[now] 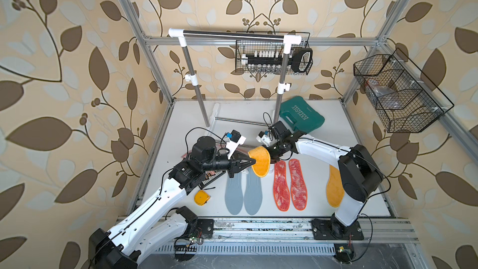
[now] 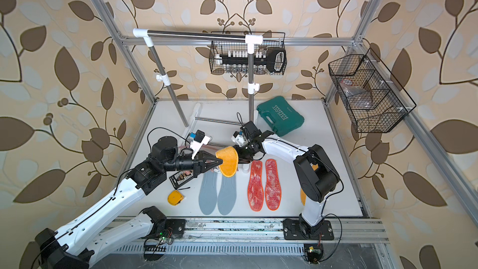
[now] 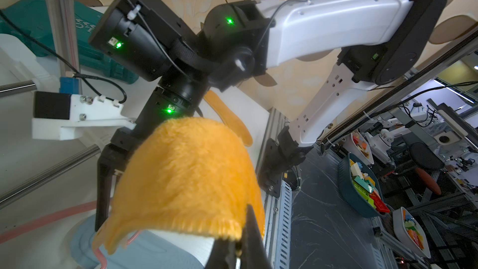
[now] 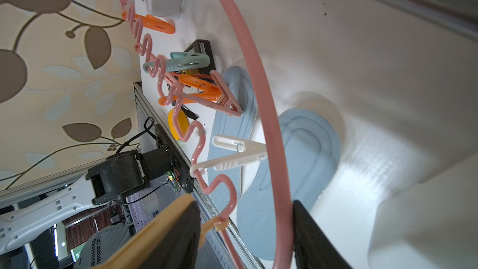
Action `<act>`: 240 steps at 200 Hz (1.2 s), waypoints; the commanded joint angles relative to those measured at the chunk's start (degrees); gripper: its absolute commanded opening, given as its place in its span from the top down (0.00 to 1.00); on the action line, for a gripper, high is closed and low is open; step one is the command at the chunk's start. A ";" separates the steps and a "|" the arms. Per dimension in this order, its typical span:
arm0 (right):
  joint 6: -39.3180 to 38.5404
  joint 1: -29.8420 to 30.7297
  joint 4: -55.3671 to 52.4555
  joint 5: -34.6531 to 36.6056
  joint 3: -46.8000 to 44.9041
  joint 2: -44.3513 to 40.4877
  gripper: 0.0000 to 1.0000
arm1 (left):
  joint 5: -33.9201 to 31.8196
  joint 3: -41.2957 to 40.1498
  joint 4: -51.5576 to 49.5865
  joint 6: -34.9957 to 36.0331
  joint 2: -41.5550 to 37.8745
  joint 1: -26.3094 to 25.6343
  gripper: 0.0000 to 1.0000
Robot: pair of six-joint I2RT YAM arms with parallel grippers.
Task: Take the shoe insoles off the hanger
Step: Adjust the hanger on the clothesline.
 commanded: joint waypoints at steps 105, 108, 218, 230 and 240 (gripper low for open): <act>-5.53 2.78 3.44 5.87 1.14 1.27 0.83 | 0.15 -1.69 -0.35 0.39 -4.74 -0.24 1.00; -5.52 2.78 3.73 5.92 0.94 0.92 0.84 | 0.15 -1.68 -0.58 0.41 -4.83 -0.24 1.00; -4.85 2.83 12.94 8.95 -7.96 -18.90 0.96 | 2.53 -1.54 -5.90 -1.68 -12.47 -0.24 0.99; -5.03 3.00 14.09 10.24 -9.00 -21.89 0.98 | 3.89 -1.37 -5.57 -1.81 -12.97 -0.24 0.98; -5.08 3.11 14.83 11.23 -9.83 -24.80 1.00 | 5.09 -1.24 -5.62 -1.51 -12.93 -0.34 0.97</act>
